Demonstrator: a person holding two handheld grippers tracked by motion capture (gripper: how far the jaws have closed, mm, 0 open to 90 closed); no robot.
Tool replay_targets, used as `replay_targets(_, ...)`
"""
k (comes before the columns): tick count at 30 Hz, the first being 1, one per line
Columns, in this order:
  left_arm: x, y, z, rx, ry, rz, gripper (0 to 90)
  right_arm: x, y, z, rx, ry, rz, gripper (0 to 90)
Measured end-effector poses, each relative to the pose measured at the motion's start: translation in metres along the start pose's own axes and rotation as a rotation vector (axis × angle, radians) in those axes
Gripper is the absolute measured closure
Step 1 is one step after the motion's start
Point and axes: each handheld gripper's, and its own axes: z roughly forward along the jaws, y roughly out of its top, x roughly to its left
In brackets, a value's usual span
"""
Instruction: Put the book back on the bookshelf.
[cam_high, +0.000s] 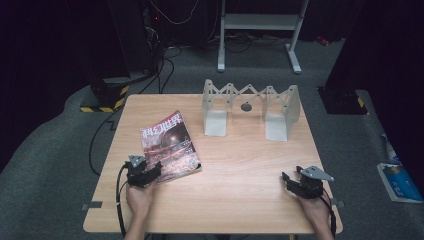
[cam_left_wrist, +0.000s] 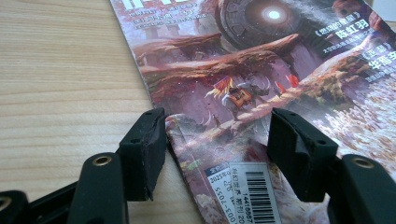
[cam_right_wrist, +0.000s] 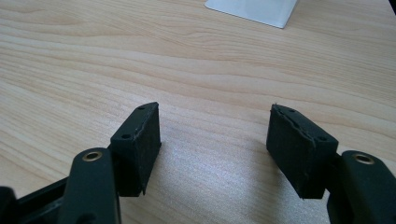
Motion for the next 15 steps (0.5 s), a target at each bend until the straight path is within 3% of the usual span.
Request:
replay_targets(11, -0.014, -0.008, -0.006, -0.01, -0.025, 0.02, 37.5, 0.0, 0.0, 0.0, 0.001, 0.002, -0.003, 35.3)
replay_targets(15, -0.022, -0.011, -0.01, -0.011, -0.036, 0.046, 37.6, 0.001, 0.0, 0.0, 0.003, 0.004, -0.002, 35.8)
